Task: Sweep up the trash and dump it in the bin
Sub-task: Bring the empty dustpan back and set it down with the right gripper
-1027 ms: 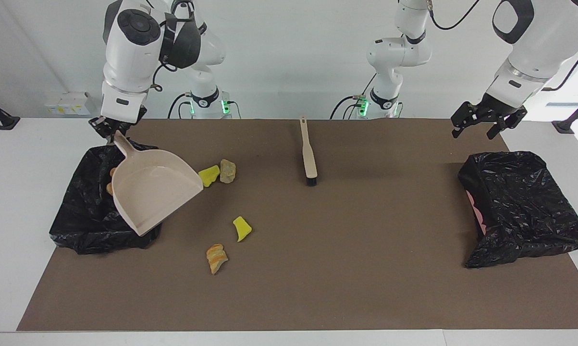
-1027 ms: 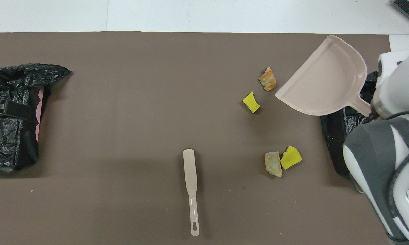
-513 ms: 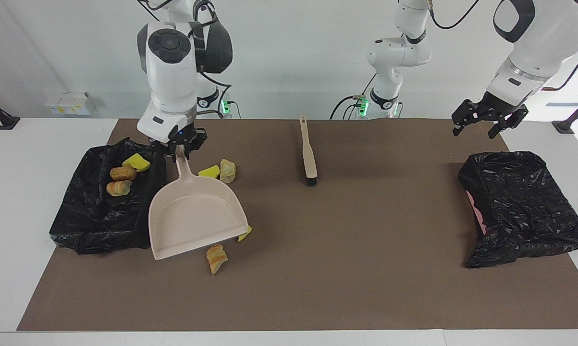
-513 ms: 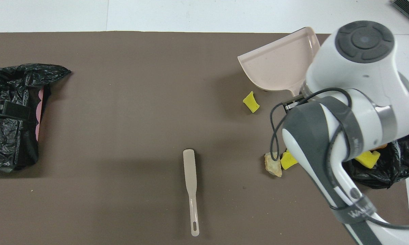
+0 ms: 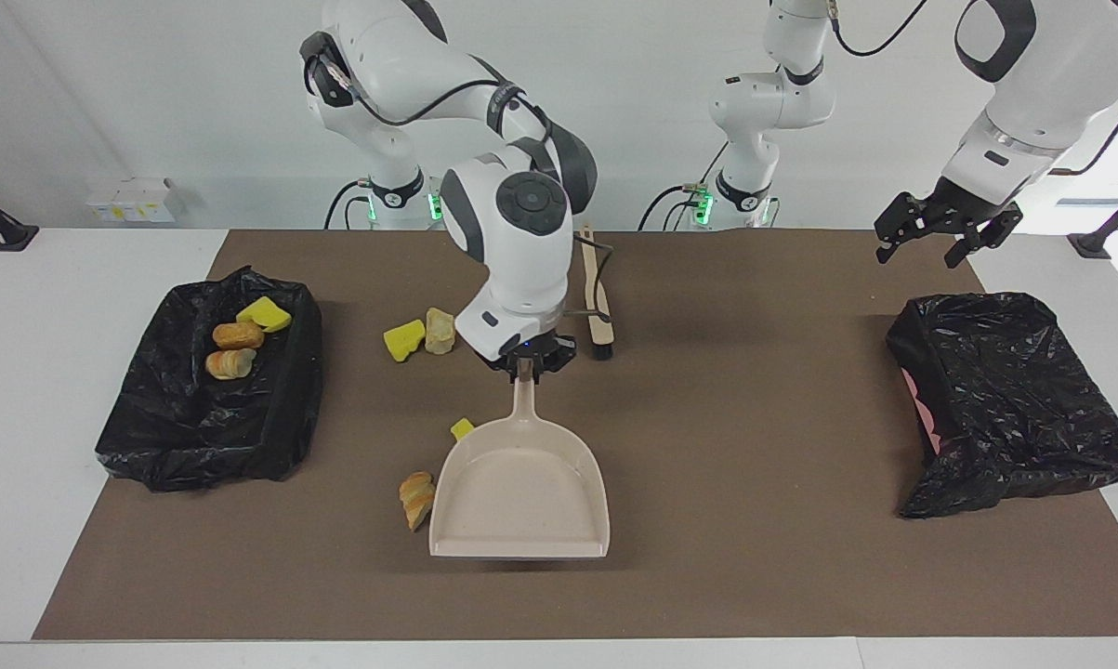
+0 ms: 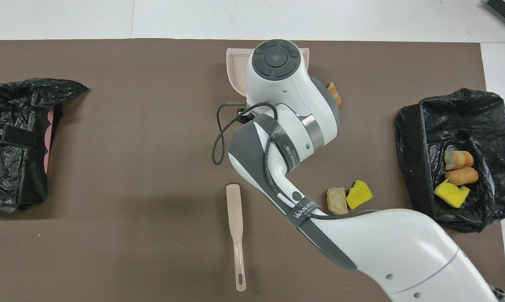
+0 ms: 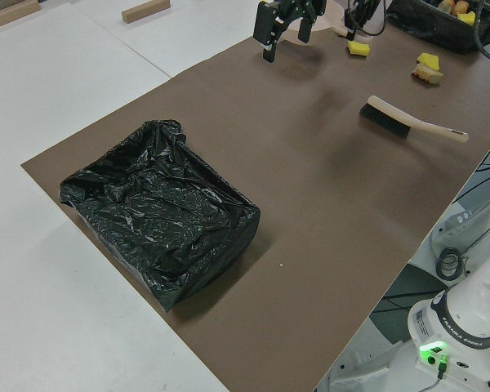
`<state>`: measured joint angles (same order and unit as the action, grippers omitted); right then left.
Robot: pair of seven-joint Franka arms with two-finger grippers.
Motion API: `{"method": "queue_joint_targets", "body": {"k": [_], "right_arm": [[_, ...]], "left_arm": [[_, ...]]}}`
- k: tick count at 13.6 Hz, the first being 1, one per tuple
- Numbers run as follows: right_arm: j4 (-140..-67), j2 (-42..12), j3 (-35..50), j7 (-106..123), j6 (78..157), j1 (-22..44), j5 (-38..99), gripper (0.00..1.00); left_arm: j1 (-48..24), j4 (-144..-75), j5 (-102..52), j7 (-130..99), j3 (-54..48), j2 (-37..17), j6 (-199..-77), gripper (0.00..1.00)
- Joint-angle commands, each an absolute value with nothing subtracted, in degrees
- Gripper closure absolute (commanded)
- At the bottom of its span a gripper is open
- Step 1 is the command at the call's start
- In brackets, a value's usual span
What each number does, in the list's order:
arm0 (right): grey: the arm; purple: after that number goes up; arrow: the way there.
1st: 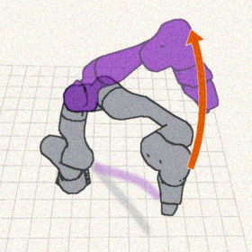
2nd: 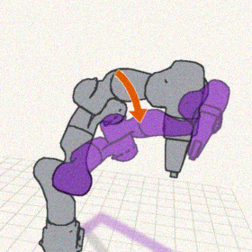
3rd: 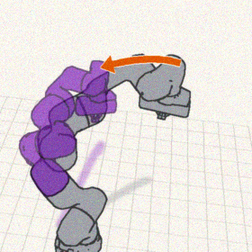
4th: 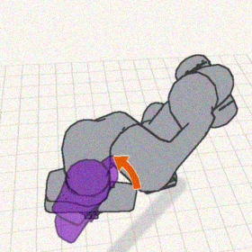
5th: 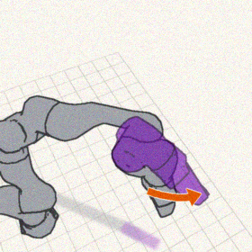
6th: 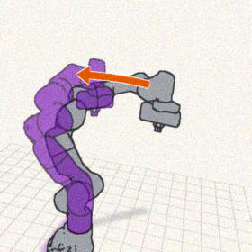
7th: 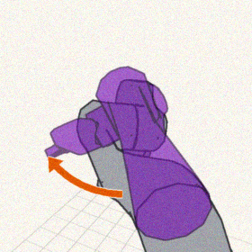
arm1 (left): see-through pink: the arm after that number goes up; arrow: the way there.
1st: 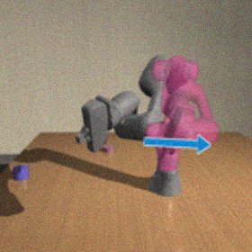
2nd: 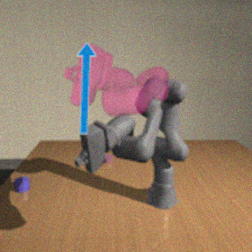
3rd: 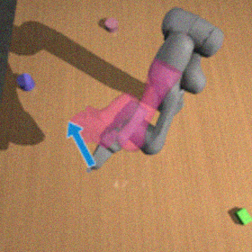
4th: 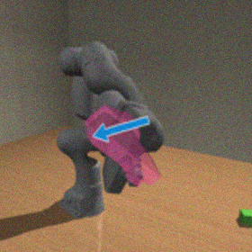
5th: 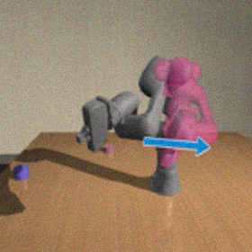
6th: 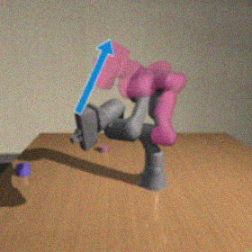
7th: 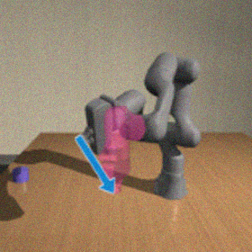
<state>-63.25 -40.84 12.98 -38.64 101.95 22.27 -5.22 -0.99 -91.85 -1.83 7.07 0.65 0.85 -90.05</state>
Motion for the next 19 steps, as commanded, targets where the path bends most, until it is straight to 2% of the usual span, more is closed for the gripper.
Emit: {"method": "queue_joint_targets", "body": {"k": [1, 11, 13, 17, 19], "right_arm": [[-60.1, -42.5, 12.9, -40.3, 102.1, 24.8, -0.5, 1.0], [-61.0, -44.6, 12.8, -34.8, 101.5, 25.6, 1.2, 1.0], [-61.0, -44.6, 12.8, -33.1, 101.1, 25.8, 1.1, 0.93], [-61.5, -44.2, 12.7, -33.6, 101.3, 25.9, 0.9, 0.67], [-61.6, -43.2, 12.7, -33.5, 101.0, 25.6, 0.7, 0.61]], "left_arm": [[-0.3, -92.6, -0.9, 7.9, 0.2, 1.8, -90.0, 0.0], [-0.3, -92.6, -0.9, 7.9, 0.2, 1.8, -90.0, 0.0], [-0.3, -92.6, -0.9, 7.9, 0.2, 1.8, -90.0, 0.0], [-0.3, -92.6, -0.9, 7.9, 0.2, 1.8, -90.0, 0.0], [-0.3, -92.6, -0.9, 7.9, 0.1, 1.8, -90.0, 0.0]]}}
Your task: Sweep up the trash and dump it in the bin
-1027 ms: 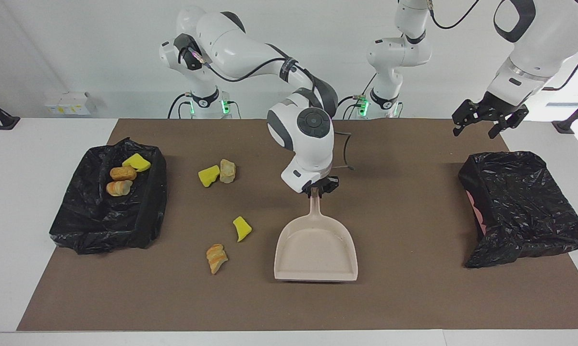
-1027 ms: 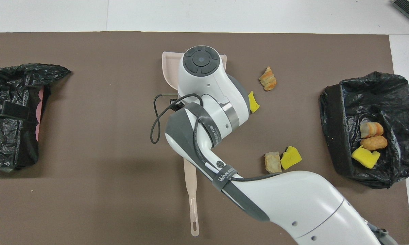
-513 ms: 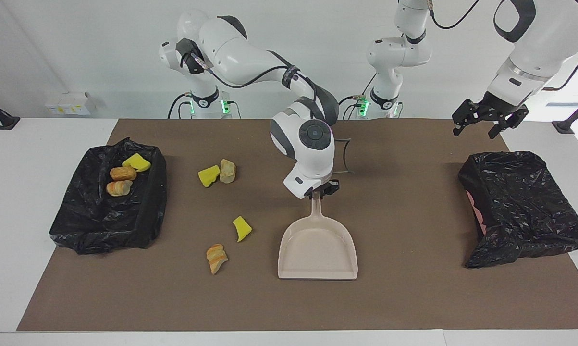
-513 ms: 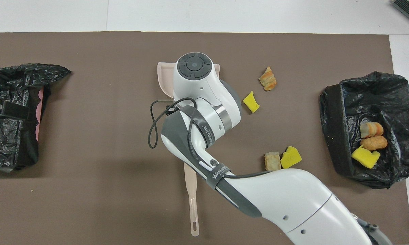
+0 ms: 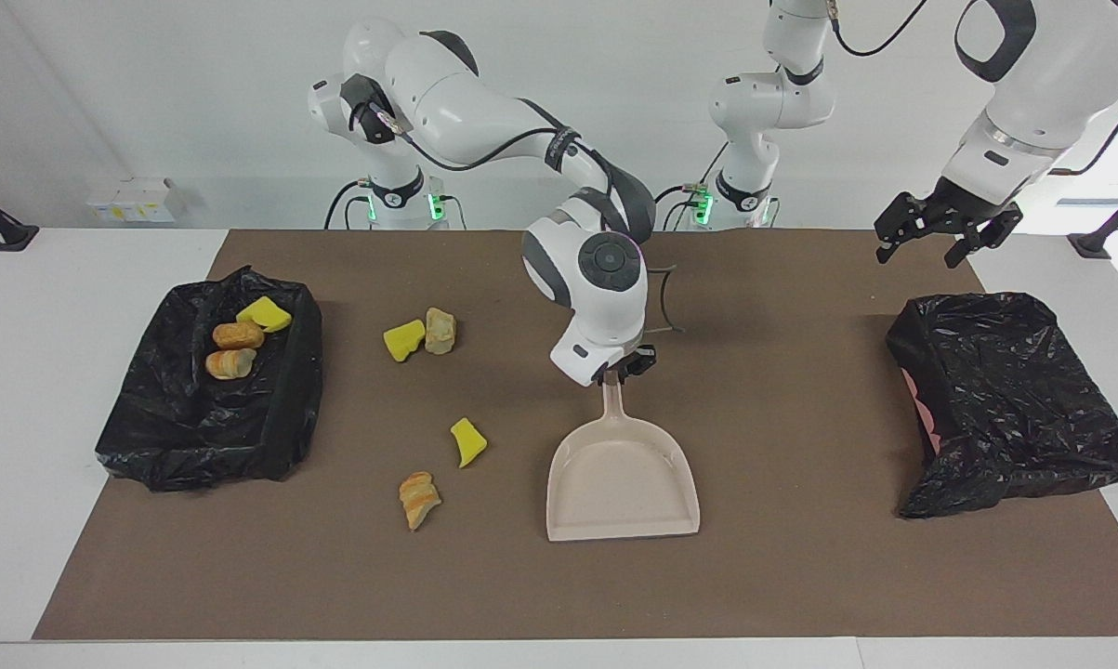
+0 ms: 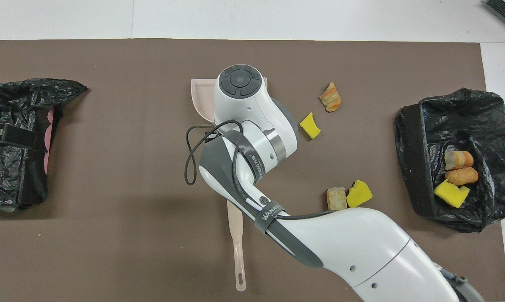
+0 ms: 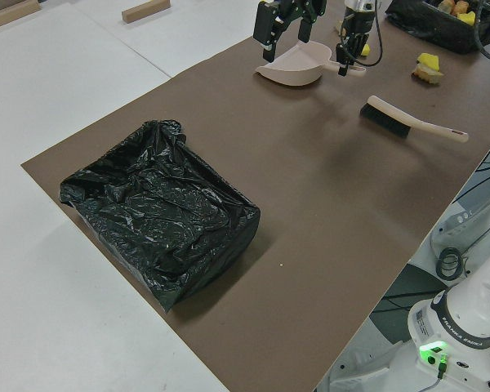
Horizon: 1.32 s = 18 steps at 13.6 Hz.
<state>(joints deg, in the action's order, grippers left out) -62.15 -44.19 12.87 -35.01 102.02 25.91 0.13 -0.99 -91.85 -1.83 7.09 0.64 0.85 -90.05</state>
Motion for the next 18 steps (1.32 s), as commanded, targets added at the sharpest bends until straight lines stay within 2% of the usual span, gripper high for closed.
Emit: {"method": "queue_joint_targets", "body": {"k": [1, 3, 5, 8, 11, 13, 15, 16, 18], "right_arm": [[-61.6, -42.3, 12.8, -33.5, 100.4, 25.0, 1.0, 0.6], [-61.6, -40.7, 12.8, -33.6, 98.9, 25.3, 1.4, 0.57], [-63.7, -36.6, 12.9, -33.6, 95.9, 25.1, 2.1, 0.53], [-77.4, -23.7, 12.8, -33.7, 94.7, 25.2, 3.4, 0.5], [-91.1, -13.9, 12.9, -34.1, 94.6, 27.3, 4.2, 0.5], [-98.8, -9.6, 12.9, -34.5, 97.7, 28.6, 7.2, 0.48], [-109.4, -4.2, 12.9, -34.4, 106.0, 29.7, 10.3, 0.41], [-114.3, -1.8, 12.9, -34.5, 109.2, 30.7, 11.6, 0.32], [-117.8, -1.7, 12.9, -35.9, 112.3, 33.5, 12.1, 0.27]], "left_arm": [[-0.4, -92.6, -1.0, 7.6, 0.1, 1.8, -90.1, 0.0], [-1.2, -92.7, -1.0, 7.6, -0.1, 1.9, -90.0, 0.0], [-1.5, -93.2, -1.1, 7.5, -0.6, 2.1, -90.3, 0.0], [-4.5, -95.1, -1.1, 7.5, -0.7, 2.2, -92.1, 0.0], [-7.7, -95.5, -1.1, 7.3, -0.7, 0.4, -96.1, 0.0], [-9.5, -95.5, -1.3, 4.2, -0.8, -0.5, -99.0, 0.0], [-13.4, -95.4, -1.3, -0.5, -0.7, -3.0, -101.8, 0.0], [-15.3, -95.5, -1.3, -3.1, -0.7, -4.3, -103.5, 0.0], [-18.4, -95.5, -1.3, -7.2, -0.7, -6.7, -106.5, 0.0]]}}
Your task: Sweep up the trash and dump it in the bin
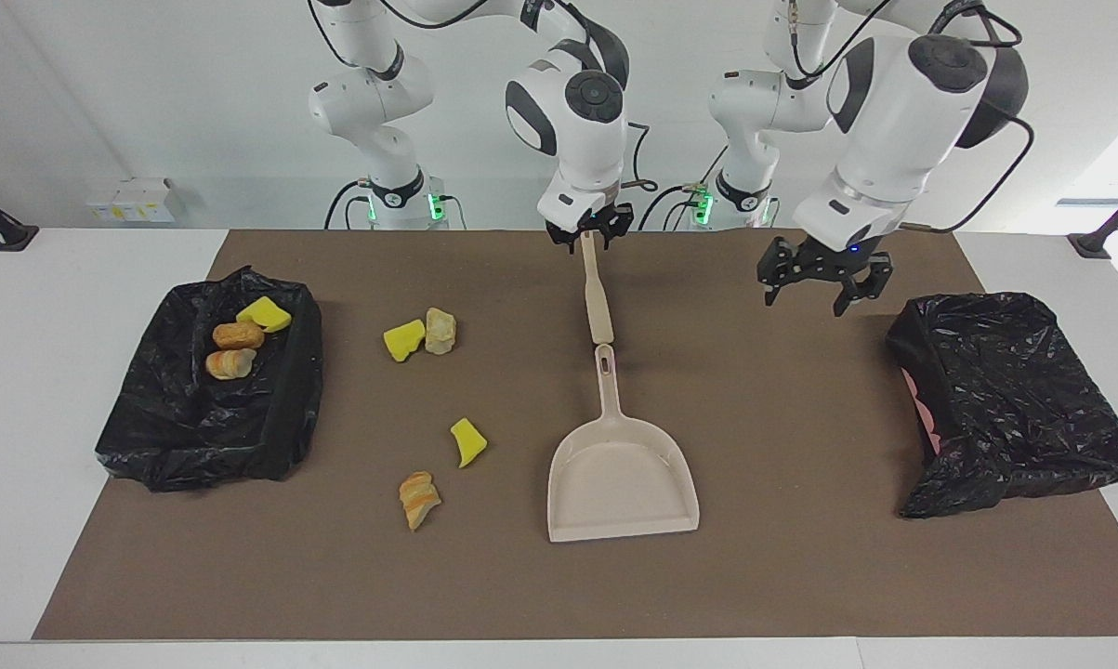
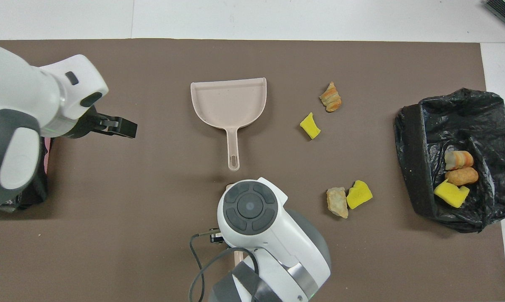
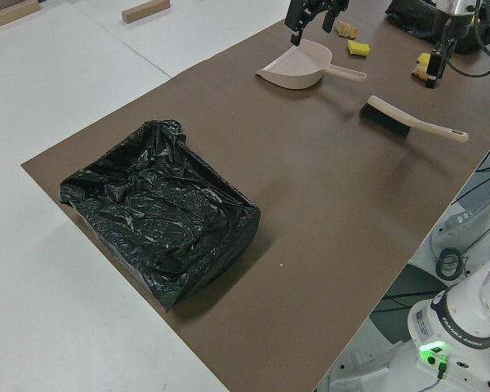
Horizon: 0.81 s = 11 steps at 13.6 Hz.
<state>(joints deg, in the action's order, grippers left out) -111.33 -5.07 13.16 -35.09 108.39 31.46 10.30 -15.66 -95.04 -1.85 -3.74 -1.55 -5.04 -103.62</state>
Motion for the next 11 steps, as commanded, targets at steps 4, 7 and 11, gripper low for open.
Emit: {"method": "queue_joint_targets", "body": {"k": [4, 7, 11], "right_arm": [[-125.7, -2.2, 12.9, -40.8, 120.9, 38.5, 12.2, 0.26], [-126.8, -3.8, 12.9, -41.0, 122.3, 39.8, 12.2, 0.27], [-126.8, -3.8, 12.9, -42.7, 122.5, 39.9, 12.2, 0.49]], "left_arm": [[-25.2, -95.5, -0.5, -14.6, -0.6, -12.7, -111.8, 0.0], [-28.6, -95.4, 1.8, -19.9, -0.6, -16.5, -117.2, 0.0], [-31.4, -95.4, 1.8, -24.9, -0.7, -20.6, -123.0, 0.0]]}}
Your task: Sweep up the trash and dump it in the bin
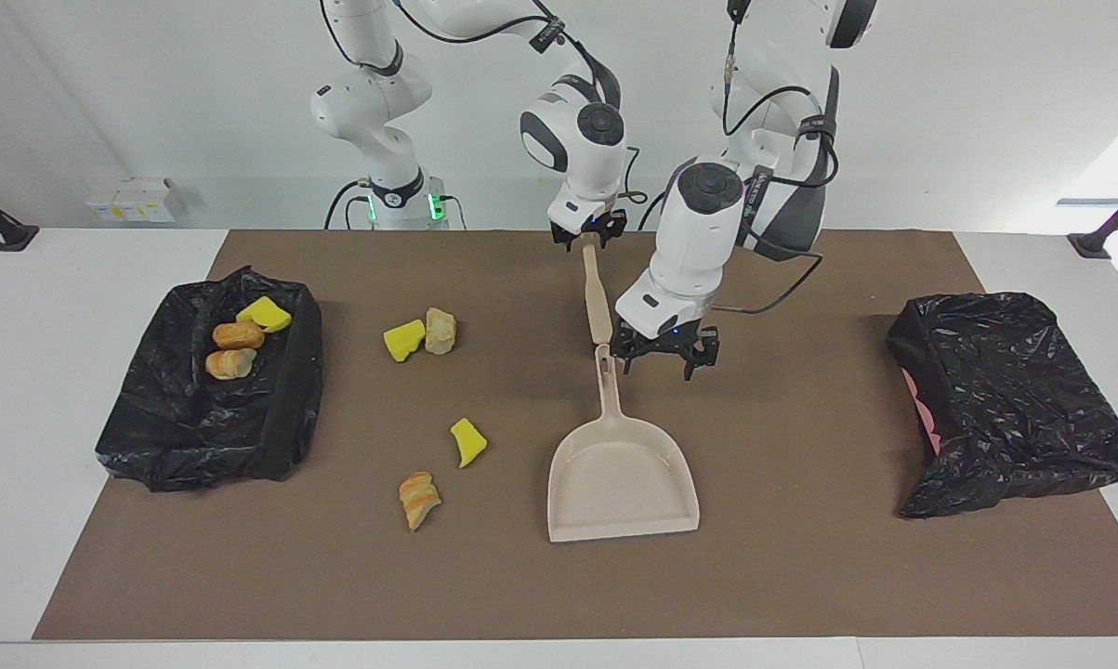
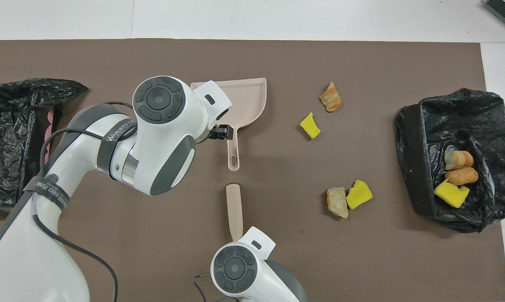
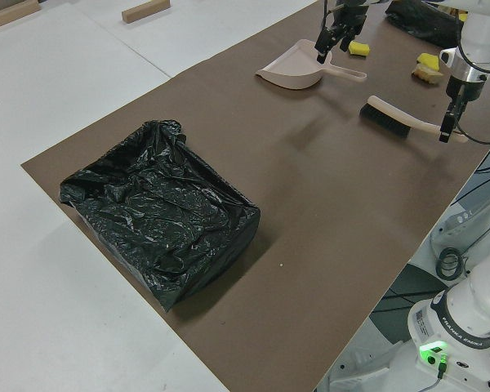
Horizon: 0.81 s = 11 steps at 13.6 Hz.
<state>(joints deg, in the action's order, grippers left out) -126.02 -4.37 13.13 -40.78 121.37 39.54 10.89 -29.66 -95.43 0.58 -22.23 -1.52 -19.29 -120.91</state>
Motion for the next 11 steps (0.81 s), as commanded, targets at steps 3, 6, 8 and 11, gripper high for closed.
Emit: {"method": "queue_joint_targets", "body": {"k": [3, 6, 8, 11], "right_arm": [[-126.0, -4.6, 12.9, -44.9, 122.4, 39.9, 12.5, 1.0], [-125.9, -4.4, 12.9, -45.2, 121.5, 39.9, 13.3, 1.0], [-126.0, -3.6, 12.8, -47.7, 121.1, 39.8, 13.3, 1.0], [-126.6, -0.5, 12.5, -55.3, 118.0, 39.2, 13.2, 1.0]], "left_arm": [[-35.6, -95.2, 3.0, -28.7, -0.5, -25.5, -125.3, 0.0], [-36.8, -94.2, 6.3, -32.6, -0.5, -27.1, -125.2, 0.0], [-36.9, -94.0, 6.0, -32.6, -0.6, -27.0, -123.5, 0.0], [-36.9, -93.3, 4.7, -33.6, -0.6, -26.6, -121.6, 0.1]]}}
